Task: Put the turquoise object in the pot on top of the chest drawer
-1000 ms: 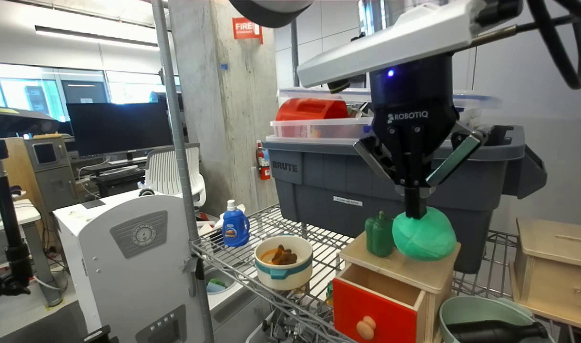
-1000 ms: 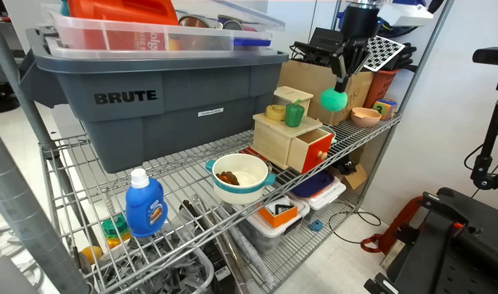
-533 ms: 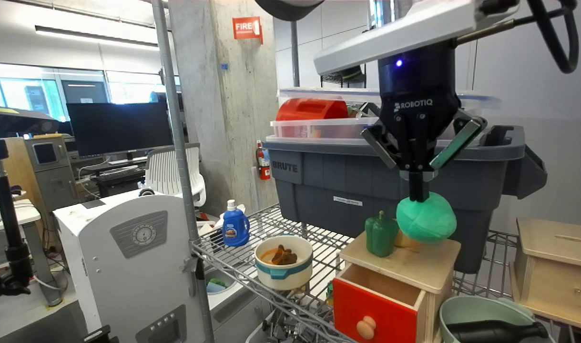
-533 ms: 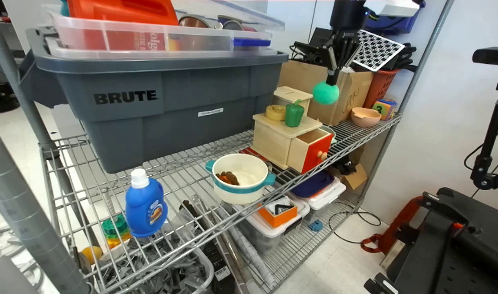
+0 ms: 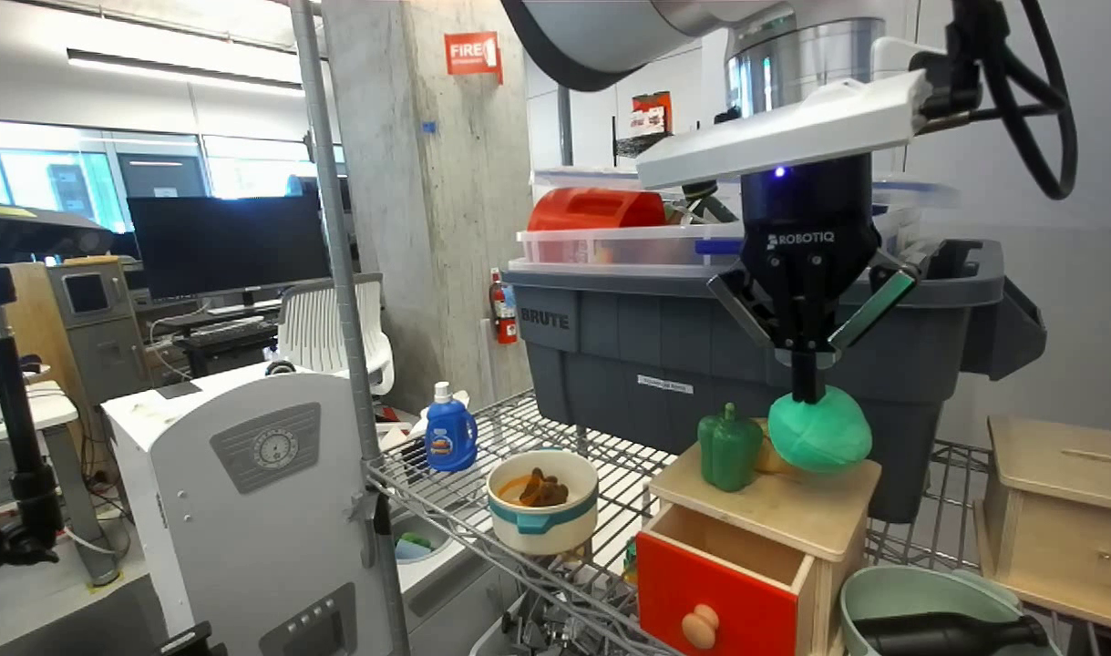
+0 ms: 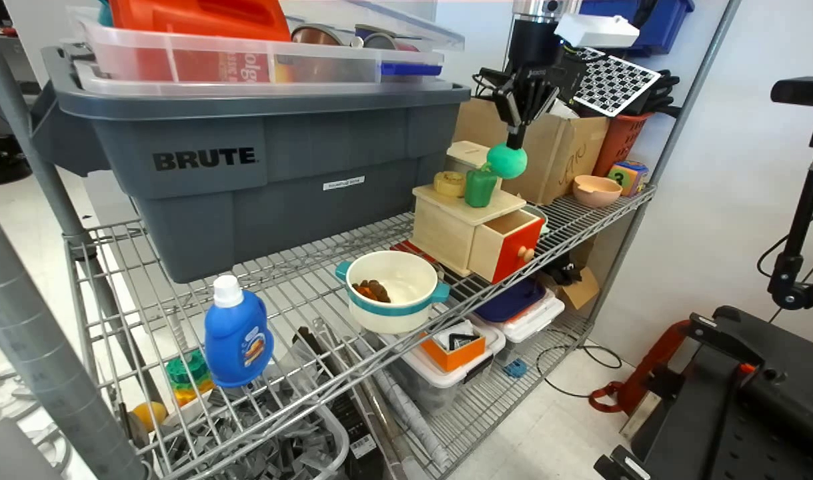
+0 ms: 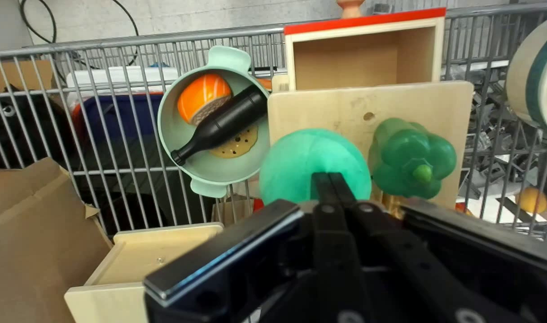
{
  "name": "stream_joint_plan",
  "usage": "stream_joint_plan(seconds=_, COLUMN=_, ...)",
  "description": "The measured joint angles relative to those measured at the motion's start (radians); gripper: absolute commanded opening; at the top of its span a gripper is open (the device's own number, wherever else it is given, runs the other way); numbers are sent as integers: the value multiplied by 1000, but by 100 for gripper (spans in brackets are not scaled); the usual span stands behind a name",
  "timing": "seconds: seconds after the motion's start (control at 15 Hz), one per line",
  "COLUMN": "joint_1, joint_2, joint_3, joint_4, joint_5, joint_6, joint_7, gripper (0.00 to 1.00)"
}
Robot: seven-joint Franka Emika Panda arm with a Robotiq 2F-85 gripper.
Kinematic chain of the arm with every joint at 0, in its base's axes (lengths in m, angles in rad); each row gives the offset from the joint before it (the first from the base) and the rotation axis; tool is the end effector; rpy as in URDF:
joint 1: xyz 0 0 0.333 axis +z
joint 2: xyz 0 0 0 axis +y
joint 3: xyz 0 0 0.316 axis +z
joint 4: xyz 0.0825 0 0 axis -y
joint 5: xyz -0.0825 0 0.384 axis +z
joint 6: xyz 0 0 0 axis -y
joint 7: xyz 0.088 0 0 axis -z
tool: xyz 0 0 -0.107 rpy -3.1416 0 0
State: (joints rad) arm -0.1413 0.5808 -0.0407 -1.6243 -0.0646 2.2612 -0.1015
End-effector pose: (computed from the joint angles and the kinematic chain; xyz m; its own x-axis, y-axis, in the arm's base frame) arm 0.6834 -0.1238 0.2893 0.9984 -0.0316 0.0466 -0.0352 -0.9962 0.0794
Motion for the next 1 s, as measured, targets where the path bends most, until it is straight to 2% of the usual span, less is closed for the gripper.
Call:
stream_joint_plan(seconds=0.07, joint_1=0, joint_2=9, joint_3=1, joint_4=10, joint_5=0, joint_6=0, joint_7=-2, gripper=5)
stream_joint_plan(seconds=0.13, joint_1=0, joint_2=16, joint_3=2, joint_4=17, joint_5=0, joint_6=-1, joint_7=-5, gripper=27)
stream_joint_plan(seconds=0.27, joint_1=1, joint_2=27, joint_3=3, joint_4=29, joint_5=0, joint_6=-2, joint_7=-8, gripper=32)
stream_joint_plan(seconds=0.33, joint_1=1, joint_2=31, joint_3=3, joint_4=33, joint_5=0, joint_6=-2, joint_7=-8, gripper=37)
stream_joint_plan(seconds=0.87, joint_1=3, joint_2=30, joint_3=6, joint_4=30, joint_5=0, joint_6=-2, joint_7=-8, gripper=96)
stream_joint_plan(seconds=1.0, joint_1=7, joint_2=24, joint_3=8, joint_4=17, joint_5=0, joint_6=-1, joint_7=-8, gripper=100)
